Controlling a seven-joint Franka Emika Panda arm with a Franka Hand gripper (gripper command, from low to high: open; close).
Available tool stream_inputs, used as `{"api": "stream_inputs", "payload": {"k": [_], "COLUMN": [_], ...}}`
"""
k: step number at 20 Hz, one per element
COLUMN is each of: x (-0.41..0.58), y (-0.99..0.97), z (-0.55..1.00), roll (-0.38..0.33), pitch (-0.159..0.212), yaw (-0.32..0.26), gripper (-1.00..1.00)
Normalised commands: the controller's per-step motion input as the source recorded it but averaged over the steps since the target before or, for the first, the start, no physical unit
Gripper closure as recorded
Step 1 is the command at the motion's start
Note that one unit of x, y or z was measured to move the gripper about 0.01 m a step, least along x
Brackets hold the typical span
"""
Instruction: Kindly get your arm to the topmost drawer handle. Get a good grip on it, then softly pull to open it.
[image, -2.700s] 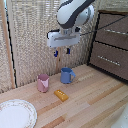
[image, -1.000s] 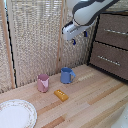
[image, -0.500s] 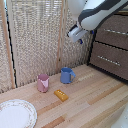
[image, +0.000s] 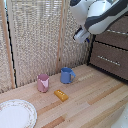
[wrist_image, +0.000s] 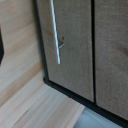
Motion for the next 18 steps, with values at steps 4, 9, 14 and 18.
{"api": "stream_inputs", "payload": {"k": [4,9,14,18], "x": [-0.174,-0.102,-0.080,-0.027], "y": [-0.39,-0.39,-0.41,-0.45], "z": [-0.05,-0.07,-0.07,-0.12], "roll": [-0.375,-0.375,-0.375,-0.349], "pitch": [0.001,0.004,0.000,0.017], "yaw": [0.046,0.049,0.051,0.072], "gripper": [-1.00,-1.00,-1.00,-1.00]}}
